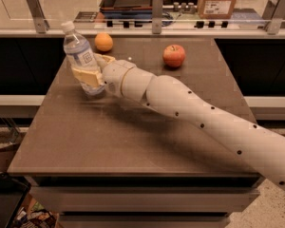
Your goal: Place blue plastic bottle upright
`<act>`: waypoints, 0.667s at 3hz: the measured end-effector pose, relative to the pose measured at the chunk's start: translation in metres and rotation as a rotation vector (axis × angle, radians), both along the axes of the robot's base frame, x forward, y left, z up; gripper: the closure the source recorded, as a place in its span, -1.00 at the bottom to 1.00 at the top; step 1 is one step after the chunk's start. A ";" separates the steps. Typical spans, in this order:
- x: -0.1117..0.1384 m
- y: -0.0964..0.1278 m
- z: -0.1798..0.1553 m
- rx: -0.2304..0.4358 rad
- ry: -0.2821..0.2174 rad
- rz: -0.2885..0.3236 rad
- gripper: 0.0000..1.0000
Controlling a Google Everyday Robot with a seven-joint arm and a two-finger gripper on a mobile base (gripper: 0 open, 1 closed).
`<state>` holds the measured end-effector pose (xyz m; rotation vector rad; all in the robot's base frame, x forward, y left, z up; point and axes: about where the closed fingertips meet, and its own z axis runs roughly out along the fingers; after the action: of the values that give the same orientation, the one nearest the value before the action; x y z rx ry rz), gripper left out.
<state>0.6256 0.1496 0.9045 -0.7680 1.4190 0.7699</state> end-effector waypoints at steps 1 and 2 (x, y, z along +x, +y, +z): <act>0.001 -0.002 -0.008 0.029 -0.010 0.001 1.00; 0.000 -0.001 -0.008 0.031 -0.008 0.004 0.72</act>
Offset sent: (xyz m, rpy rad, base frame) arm 0.0005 -0.0021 -0.0063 0.0233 -0.0083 0.0006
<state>0.6258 0.1487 0.8961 -0.7497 1.3954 0.7897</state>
